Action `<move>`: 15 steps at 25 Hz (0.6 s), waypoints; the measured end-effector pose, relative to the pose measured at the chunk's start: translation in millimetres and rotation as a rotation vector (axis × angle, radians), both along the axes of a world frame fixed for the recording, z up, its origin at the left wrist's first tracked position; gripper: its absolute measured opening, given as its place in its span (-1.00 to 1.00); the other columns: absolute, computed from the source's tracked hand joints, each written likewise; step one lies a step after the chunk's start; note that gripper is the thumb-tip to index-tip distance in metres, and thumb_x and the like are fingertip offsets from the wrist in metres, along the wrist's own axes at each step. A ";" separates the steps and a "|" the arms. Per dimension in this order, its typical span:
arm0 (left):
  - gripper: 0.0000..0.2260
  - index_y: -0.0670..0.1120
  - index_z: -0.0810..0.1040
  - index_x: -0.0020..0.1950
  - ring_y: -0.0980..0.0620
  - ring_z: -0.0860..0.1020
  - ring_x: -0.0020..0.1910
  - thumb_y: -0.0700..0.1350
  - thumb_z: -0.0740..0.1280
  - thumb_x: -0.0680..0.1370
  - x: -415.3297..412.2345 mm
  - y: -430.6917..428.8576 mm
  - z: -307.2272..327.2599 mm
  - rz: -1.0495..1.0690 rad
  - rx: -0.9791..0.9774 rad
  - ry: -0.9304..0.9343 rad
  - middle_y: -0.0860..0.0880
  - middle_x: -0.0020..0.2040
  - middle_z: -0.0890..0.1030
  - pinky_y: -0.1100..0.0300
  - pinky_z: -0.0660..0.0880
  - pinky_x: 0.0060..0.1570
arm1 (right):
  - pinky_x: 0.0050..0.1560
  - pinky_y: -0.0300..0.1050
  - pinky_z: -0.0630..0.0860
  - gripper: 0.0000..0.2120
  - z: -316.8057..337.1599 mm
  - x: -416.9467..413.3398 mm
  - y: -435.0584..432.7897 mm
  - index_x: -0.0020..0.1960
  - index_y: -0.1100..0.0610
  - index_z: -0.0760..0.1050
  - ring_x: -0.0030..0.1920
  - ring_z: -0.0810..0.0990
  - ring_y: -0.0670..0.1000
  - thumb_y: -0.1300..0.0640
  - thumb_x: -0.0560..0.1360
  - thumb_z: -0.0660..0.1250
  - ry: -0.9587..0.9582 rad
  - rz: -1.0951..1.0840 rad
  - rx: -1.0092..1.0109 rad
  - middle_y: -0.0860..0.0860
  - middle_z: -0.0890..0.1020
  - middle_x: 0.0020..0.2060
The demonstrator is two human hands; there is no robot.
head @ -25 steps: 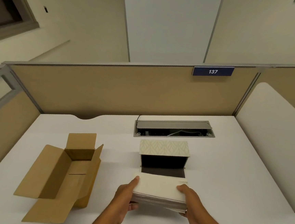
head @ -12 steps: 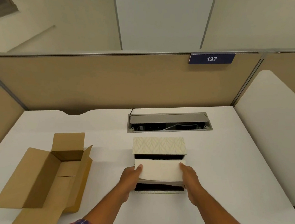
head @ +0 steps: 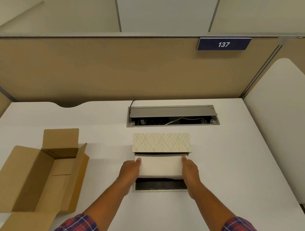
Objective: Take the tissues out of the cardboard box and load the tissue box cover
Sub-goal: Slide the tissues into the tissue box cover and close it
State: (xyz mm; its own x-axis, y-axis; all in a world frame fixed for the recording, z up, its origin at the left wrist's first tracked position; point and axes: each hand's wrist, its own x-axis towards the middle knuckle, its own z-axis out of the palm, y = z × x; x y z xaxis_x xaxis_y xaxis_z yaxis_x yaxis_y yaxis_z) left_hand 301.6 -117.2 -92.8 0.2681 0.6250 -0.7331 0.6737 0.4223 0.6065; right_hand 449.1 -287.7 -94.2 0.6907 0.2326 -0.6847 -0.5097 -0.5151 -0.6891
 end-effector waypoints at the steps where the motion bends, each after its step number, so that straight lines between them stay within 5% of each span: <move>1: -0.72 -0.10 0.53 0.16 -0.01 0.56 -0.06 0.11 0.24 0.71 0.9 0.0 -0.1 0.006 0.003 0.002 -0.01 -0.04 0.58 -0.10 0.62 0.29 | 0.18 0.02 0.45 -0.55 -3.0 0.3 -0.3 0.35 0.13 0.47 0.12 0.53 0.06 -0.18 0.71 0.08 -0.024 0.010 -0.008 0.07 0.57 0.21; 5: -0.71 -0.11 0.53 0.12 -0.02 0.55 -0.08 0.11 0.25 0.71 4.0 -0.8 4.8 0.024 0.012 0.010 -0.02 -0.07 0.57 -0.09 0.62 0.29 | 0.25 0.04 0.47 -0.48 -7.8 2.7 -3.5 0.55 0.09 0.31 0.23 0.47 0.06 -0.14 0.68 0.21 -0.075 -0.013 0.006 0.02 0.49 0.34; 10: -0.68 -0.11 0.57 0.15 -0.09 0.59 0.05 0.14 0.23 0.71 3.8 -2.4 8.5 0.025 0.003 -0.024 -0.03 -0.03 0.60 -0.12 0.61 0.31 | 0.22 0.01 0.43 -0.44 -7.8 6.6 -5.0 0.56 0.02 0.28 0.25 0.44 0.05 -0.15 0.64 0.30 -0.104 -0.058 0.057 0.06 0.47 0.43; 15: -0.71 -0.07 0.54 -0.02 -0.01 0.54 -0.10 0.14 0.28 0.69 4.1 0.5 10.9 0.049 -0.021 -0.006 -0.03 -0.07 0.57 -0.08 0.63 0.26 | 0.33 0.07 0.45 -0.38 -7.6 4.4 -5.1 0.59 0.06 0.24 0.32 0.45 0.09 -0.14 0.64 0.32 -0.099 -0.022 0.044 0.11 0.43 0.49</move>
